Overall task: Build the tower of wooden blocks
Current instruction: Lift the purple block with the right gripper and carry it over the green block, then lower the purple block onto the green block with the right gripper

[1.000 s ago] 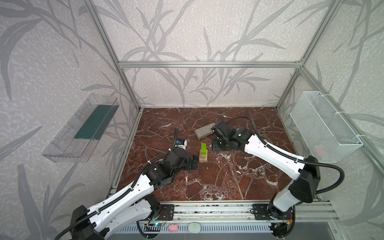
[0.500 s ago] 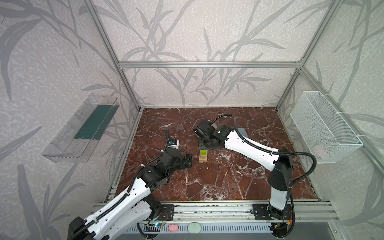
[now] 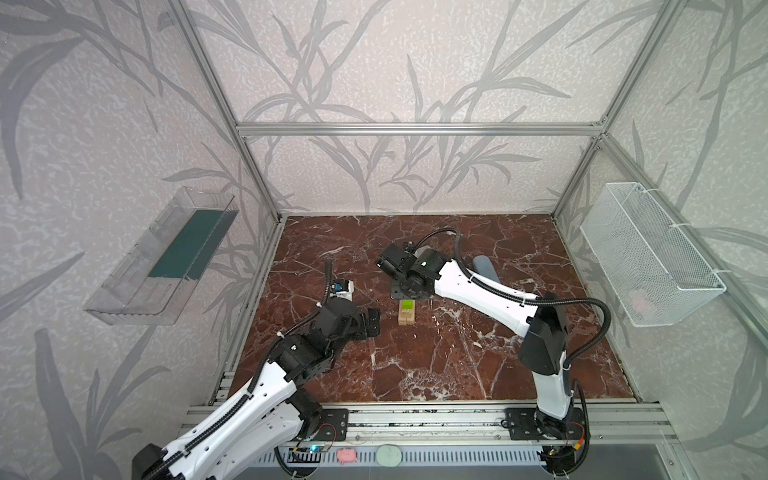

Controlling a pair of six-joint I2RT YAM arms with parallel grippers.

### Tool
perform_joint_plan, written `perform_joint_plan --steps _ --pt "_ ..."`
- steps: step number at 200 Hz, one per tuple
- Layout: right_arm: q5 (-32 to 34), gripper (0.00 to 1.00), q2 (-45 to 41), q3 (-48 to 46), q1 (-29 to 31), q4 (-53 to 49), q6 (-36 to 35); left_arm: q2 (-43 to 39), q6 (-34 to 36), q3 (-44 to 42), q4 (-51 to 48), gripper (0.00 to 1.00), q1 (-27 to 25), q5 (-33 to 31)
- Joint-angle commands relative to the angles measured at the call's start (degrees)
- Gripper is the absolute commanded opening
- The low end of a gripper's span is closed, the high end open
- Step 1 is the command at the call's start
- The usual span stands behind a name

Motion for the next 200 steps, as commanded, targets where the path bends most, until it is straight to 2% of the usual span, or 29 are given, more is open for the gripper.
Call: perform_joint_plan --steps 1,200 --pt "1.63 0.19 0.99 1.56 0.26 -1.68 0.84 -0.46 -0.13 -1.02 -0.72 0.99 0.27 -1.04" --pt "1.76 0.19 3.37 0.08 0.15 -0.78 1.35 -0.37 -0.51 -1.34 -0.28 0.99 0.45 -0.59"
